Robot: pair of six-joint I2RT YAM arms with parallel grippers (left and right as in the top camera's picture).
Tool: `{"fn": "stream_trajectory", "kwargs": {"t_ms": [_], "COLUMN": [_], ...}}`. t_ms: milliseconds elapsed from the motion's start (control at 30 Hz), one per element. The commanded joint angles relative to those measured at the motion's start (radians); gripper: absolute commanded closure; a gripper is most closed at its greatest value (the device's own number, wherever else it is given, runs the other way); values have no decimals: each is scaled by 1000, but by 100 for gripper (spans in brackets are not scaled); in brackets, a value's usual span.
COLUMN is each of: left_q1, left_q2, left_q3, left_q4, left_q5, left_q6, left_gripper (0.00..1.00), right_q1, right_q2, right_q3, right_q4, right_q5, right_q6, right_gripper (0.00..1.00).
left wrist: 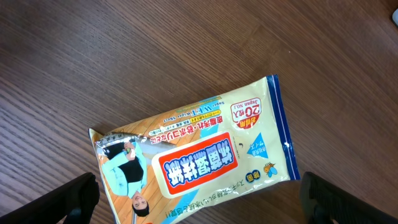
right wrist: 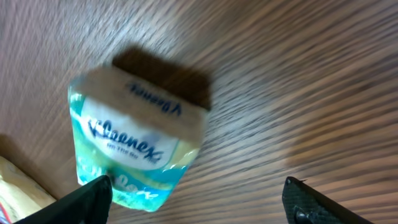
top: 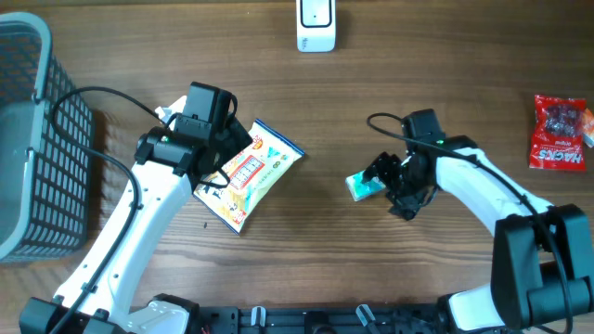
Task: Scan the item barcode
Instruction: 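Grasp the teal tissue pack with the right gripper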
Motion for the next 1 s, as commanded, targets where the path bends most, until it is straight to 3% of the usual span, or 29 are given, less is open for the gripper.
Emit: {"fn": "stream_trajectory", "kwargs": {"t_ms": [0,300,500,633,933,967], "left_q1": [5,5,5,5,5,5], "left_q2": [6,6,6,6,6,6], "left_q3": [2,2,2,2,2,2], "left_q4": [-6,-27,-27,-27,-27,-27], "left_q5": [-20,-21,-21,-20,-21,-21], "left_q6": [-16,-16,-16,-16,-16,-16], "left_gripper": [0,0,0,0,0,0], "right_q1": [53,59,59,59,58,56], "right_q2": [-2,3,3,3,2,2], "right_q3": [-10,-10,-69,-78,-74,-65], "right_q4": [6,7,113,140,136,128], "right_q5": [51,134,144,194,209,207], "right_q6": [78,121,149,149,136,112], "right_gripper": [14,18,25,47,76,87]}}
